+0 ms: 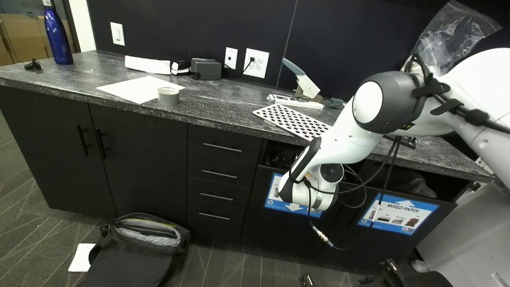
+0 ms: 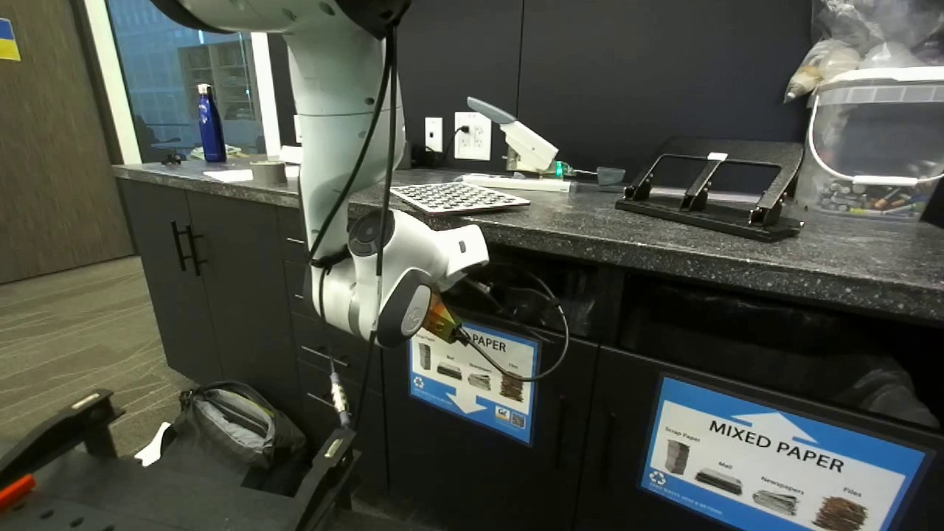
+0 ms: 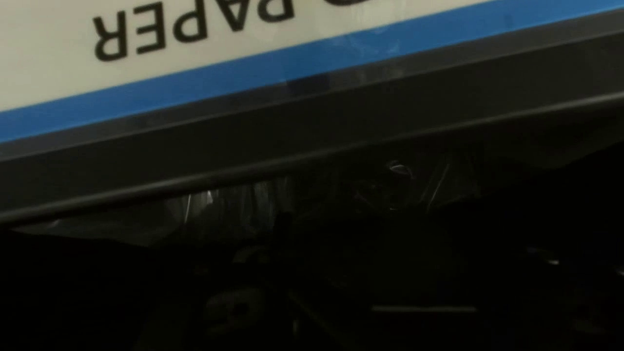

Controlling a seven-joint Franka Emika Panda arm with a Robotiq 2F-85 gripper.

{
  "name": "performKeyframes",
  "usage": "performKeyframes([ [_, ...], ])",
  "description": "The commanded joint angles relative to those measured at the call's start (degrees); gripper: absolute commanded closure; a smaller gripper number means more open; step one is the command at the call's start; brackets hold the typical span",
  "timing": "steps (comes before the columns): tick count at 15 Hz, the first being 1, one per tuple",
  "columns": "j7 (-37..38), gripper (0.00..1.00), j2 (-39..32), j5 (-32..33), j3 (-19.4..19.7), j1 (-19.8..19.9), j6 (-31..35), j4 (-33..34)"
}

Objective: Put all the white pieces of paper in the left bin

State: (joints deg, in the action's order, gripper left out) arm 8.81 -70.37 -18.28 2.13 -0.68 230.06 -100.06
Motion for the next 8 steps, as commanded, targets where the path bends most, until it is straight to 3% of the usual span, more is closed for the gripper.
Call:
performKeyframes([
  [1,-3.9,0.00,7.1,-2.8,-1.0,-1.8,1.7,-9.6],
  [4,-7.5,0.00,14.2,-7.8,-0.9,-5.0,-0.7,-18.5],
  [8,-15.1,0.00,25.4,-18.1,1.2,-11.5,-11.1,-30.3],
])
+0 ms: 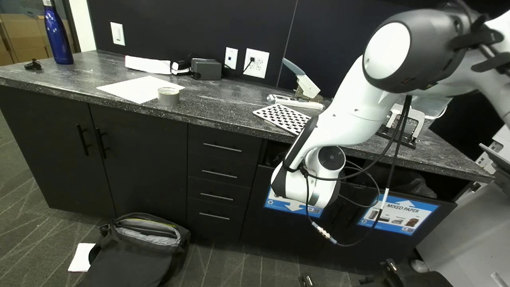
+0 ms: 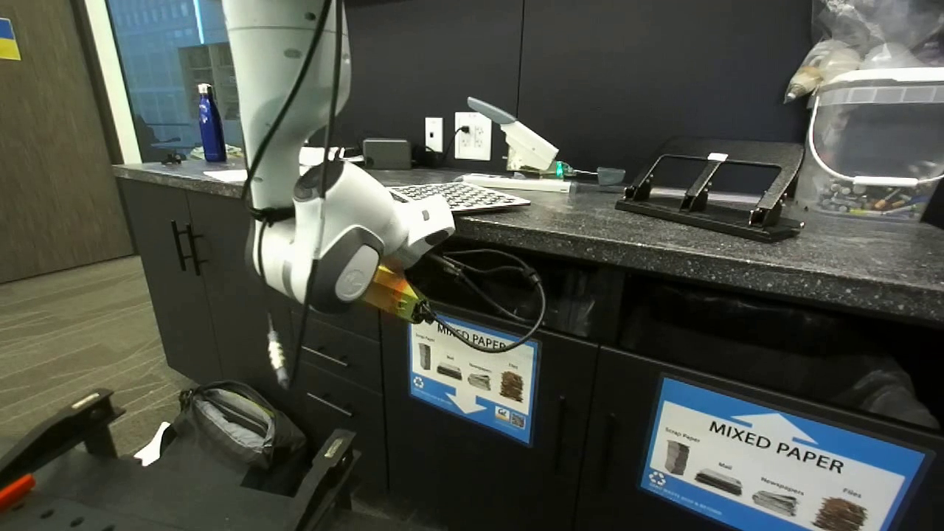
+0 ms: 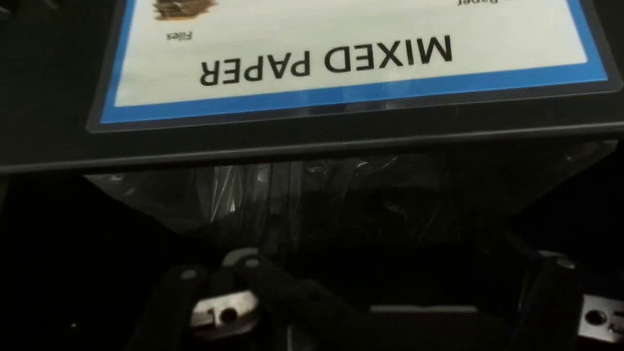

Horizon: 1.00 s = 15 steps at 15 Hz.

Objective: Put all the white pieces of paper in the left bin

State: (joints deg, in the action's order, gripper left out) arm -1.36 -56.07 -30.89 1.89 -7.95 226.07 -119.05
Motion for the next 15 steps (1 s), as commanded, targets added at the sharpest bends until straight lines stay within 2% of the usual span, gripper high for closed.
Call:
performKeyframes([
  [1,-5.5,0.00,14.0,-3.9,1.3,-4.5,-9.6,-14.4],
  [5,-8.5,0.00,26.4,-1.3,4.6,-8.9,-25.0,-22.7],
  [6,-12.3,0.00,29.5,-3.5,4.5,-9.2,-29.5,-23.8],
  [7,-14.6,0.00,32.7,-4.5,7.2,-11.7,-34.4,-25.5],
  [8,-17.0,0.00,35.9,-5.1,10.3,-14.3,-39.0,-27.5],
  [10,-20.1,0.00,40.5,-2.9,20.8,-21.9,-48.9,-30.0],
  [12,-16.2,0.00,42.8,8.8,29.9,-26.3,-56.9,-31.4],
  [15,-12.3,0.00,43.2,23.9,44.0,-35.4,-70.1,-28.9],
])
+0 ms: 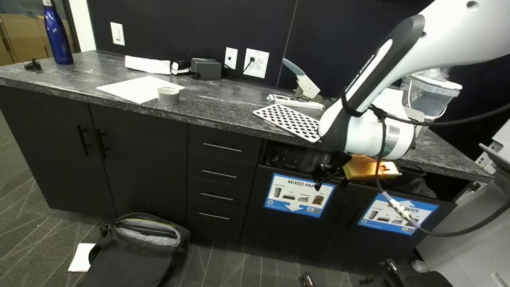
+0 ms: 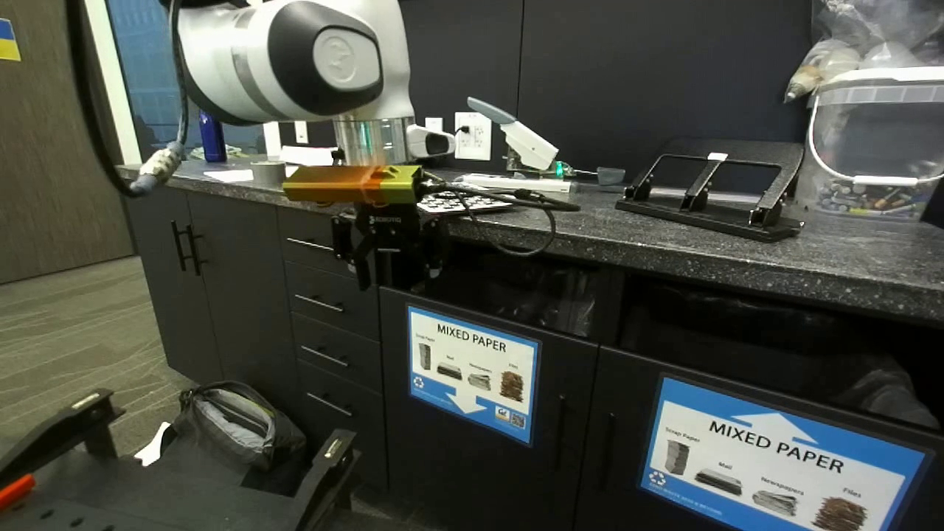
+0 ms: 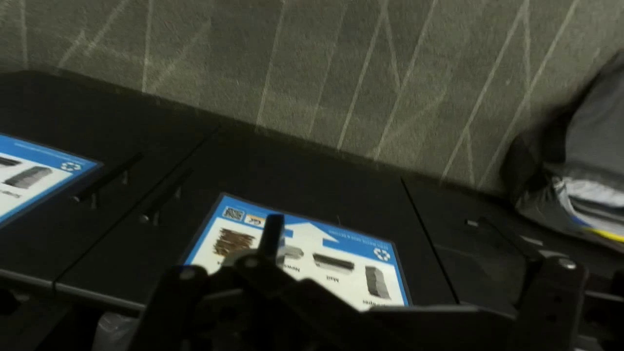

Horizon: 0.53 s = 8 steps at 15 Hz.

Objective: Put all the white pieces of paper in the left bin

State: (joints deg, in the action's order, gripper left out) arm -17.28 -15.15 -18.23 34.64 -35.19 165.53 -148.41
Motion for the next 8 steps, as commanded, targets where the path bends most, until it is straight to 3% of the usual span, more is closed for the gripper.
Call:
performKeyframes([
  [1,5.0,0.00,3.0,16.4,15.9,-11.5,-14.6,1.7],
  [3,7.5,0.00,5.8,26.6,25.1,-18.7,-23.6,3.5],
  [6,11.7,0.00,15.6,39.5,30.5,-22.5,-32.0,5.6],
  [8,13.5,0.00,22.0,45.4,30.9,-23.5,-39.4,8.4],
])
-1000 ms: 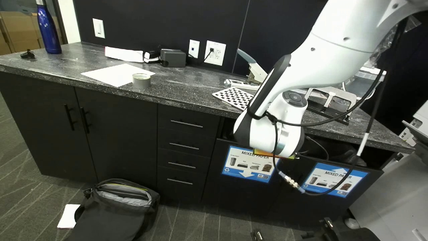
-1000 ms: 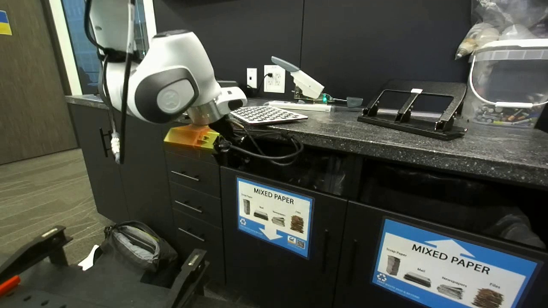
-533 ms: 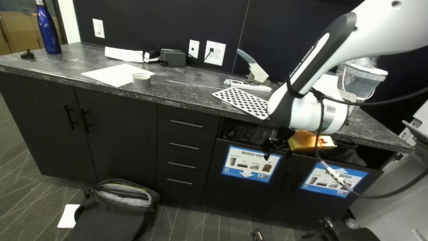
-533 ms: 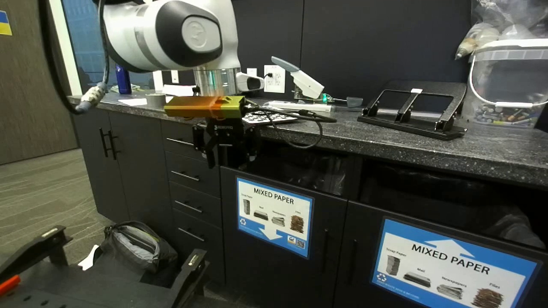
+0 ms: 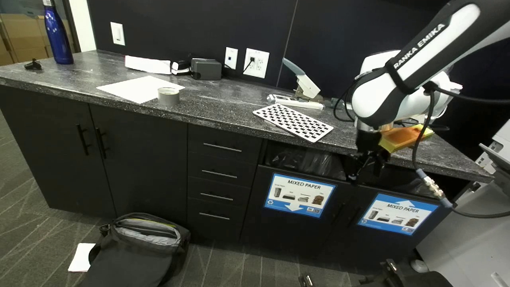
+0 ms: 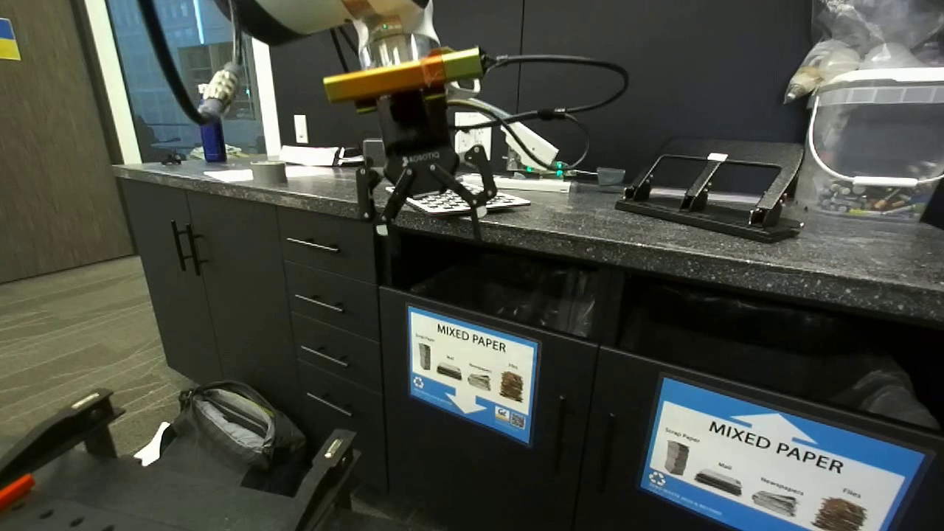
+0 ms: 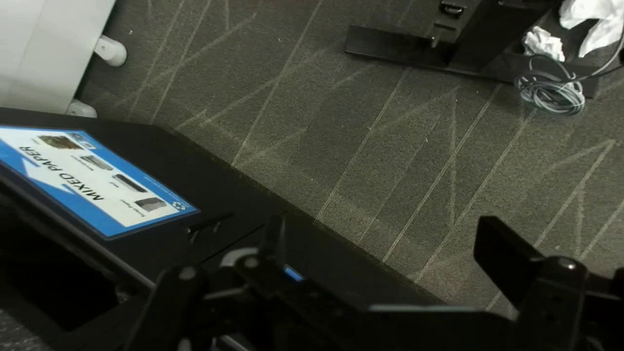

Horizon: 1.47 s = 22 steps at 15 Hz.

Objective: Put all the white pieces of paper in the left bin

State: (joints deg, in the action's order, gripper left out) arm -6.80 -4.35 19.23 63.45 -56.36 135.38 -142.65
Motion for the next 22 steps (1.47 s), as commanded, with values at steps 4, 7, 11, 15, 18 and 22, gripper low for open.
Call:
performKeyframes([
  [4,2.4,0.00,21.8,9.6,-11.7,7.9,-23.4,7.5],
  [7,2.9,0.00,28.6,6.5,-23.5,16.0,-33.6,9.8],
  [11,2.3,0.00,35.0,-0.4,-42.1,30.6,-47.7,13.9],
  [15,2.3,0.00,38.3,-7.7,-54.5,44.1,-56.3,18.5],
  [18,3.4,0.00,39.5,-10.9,-57.7,49.1,-59.7,20.4],
  [22,7.4,0.00,40.7,-20.9,-58.6,52.4,-57.4,19.7],
])
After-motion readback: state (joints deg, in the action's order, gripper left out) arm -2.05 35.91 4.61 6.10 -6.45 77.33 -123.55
